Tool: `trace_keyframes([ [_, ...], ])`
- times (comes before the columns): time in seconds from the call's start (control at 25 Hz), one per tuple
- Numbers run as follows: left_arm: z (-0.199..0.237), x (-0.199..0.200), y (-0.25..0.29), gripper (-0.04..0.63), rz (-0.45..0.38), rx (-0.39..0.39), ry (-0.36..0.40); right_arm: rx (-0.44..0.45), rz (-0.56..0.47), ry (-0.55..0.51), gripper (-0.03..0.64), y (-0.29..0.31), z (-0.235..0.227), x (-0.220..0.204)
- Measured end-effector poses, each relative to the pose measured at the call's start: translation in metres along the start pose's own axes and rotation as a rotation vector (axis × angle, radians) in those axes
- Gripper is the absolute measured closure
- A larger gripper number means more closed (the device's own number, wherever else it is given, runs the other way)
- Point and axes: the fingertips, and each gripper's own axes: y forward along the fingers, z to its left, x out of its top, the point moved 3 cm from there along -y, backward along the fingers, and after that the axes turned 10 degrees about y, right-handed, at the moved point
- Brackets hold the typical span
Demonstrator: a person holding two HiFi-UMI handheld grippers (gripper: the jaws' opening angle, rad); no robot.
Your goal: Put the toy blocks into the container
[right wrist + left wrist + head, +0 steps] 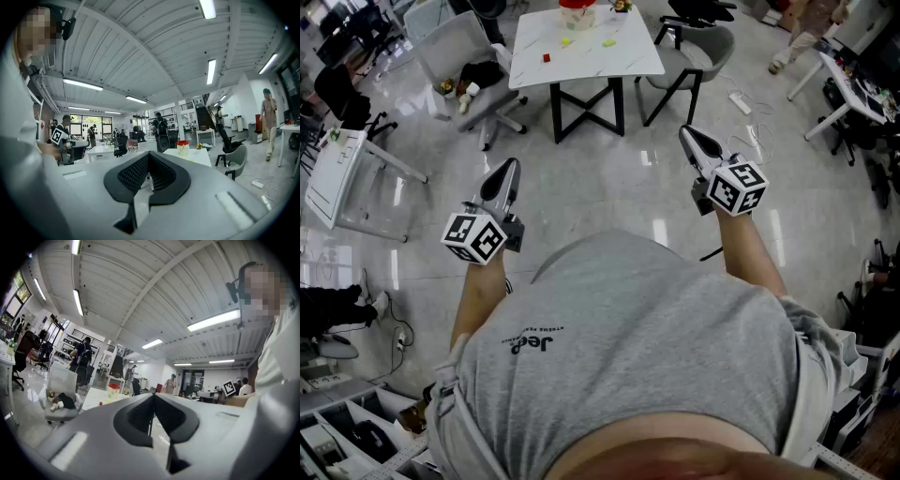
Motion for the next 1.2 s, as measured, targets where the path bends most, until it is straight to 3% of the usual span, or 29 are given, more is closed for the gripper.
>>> trace_keyframes([
  [0.68,-0.025,0.003,0.008,0.537,-0.014,0.03,0.0,0.018,-0.001,-0.025,0.615,-0.014,-0.017,0.007],
  [0.84,-0.038,0.0,0.013,0.537,-0.012,0.04,0.0,0.051,-0.022,0.028,0.613,-0.02,-0.029,0.011],
  [0.88,-0.041,0.0,0.015,0.537,-0.012,0.042,0.001,0.078,-0.026,0.045,0.592,-0.022,-0.03,0.012],
  [0.96,-0.048,0.0,0.019,0.537,-0.013,0.048,0.0,0.128,-0.029,0.066,0.355,-0.025,-0.032,0.014],
  [1.0,-0.051,0.0,0.021,0.537,-0.014,0.051,0.0,0.139,-0.031,0.067,0.307,-0.026,-0.035,0.015],
  [1.2,-0.065,0.0,0.033,0.537,-0.016,0.062,0.004,0.139,-0.017,0.049,0.278,-0.03,-0.052,0.018],
])
